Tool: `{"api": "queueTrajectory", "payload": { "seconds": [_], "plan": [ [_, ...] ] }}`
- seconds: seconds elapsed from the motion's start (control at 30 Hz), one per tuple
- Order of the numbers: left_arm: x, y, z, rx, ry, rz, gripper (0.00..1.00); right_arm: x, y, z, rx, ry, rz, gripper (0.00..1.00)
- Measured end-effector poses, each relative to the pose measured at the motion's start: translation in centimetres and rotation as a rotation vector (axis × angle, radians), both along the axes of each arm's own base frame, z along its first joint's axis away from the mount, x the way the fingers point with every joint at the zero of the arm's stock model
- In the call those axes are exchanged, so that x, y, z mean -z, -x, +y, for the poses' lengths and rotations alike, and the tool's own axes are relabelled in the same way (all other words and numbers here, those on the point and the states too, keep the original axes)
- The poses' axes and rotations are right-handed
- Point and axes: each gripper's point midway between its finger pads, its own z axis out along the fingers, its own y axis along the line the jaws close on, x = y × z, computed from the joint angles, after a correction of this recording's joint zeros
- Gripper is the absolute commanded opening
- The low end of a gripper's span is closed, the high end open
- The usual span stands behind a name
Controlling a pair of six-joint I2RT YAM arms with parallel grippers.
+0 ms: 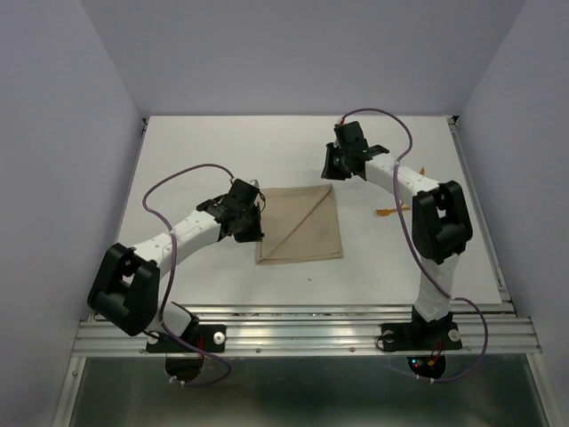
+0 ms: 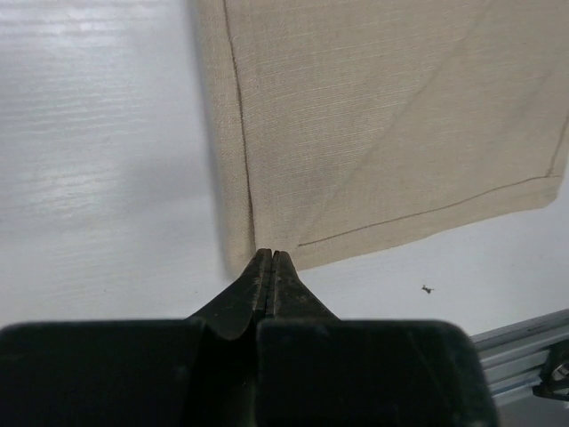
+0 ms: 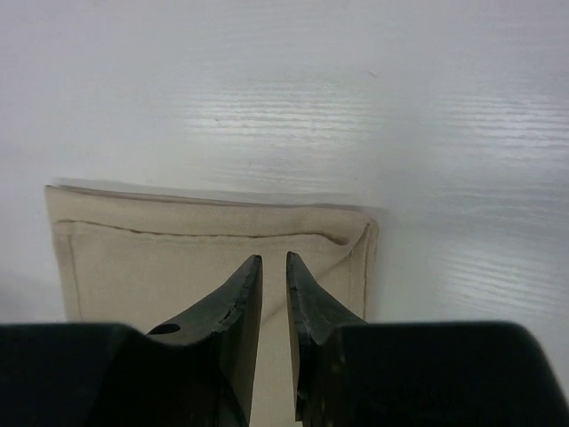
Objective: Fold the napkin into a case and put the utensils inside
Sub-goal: Smooth out the upper triangle-folded napkin at the center of the board.
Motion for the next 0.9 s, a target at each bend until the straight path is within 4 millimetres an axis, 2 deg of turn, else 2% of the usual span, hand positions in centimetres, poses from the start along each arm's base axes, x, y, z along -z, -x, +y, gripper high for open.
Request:
{"api": "queueTrajectory", "payload": {
  "seconds": [0.13,0.23,0.3,0.5,0.57,0.73,0.9],
  "plan": [
    [-2.3,-0.4,-0.2,0.004,0.033,-0.057,0.0,-4.6,0.8,0.0,-0.005,-0.054,-0.081,0.23],
    [-2.9,0.0,-0.7,0.021,0.068,-0.061,0.0,-6.1,1.8,0.0,-0.013,-0.081,-0.099,0.23],
    [-2.7,0.7,-1.0,0.041,0.097,-0.047,0.0,-5.8,2.5,0.2,-0.018,-0.087,-0.09,0.23],
    [0.9,4.6,-0.8,0.093,0.137,0.085,0.0,-3.3,4.2,0.4,-0.022,-0.082,-0.015,0.23],
    [1.8,5.2,-0.7,0.093,0.137,0.114,0.0,-3.1,4.3,0.6,-0.023,-0.086,-0.008,0.23],
    [3.6,5.0,-0.7,0.058,0.114,0.157,0.0,-2.8,4.4,0.6,-0.018,-0.089,0.0,0.23],
    [3.8,4.6,-0.6,0.033,0.103,0.157,0.0,-1.4,5.6,0.0,-0.013,-0.073,0.032,0.23]
  ]
}}
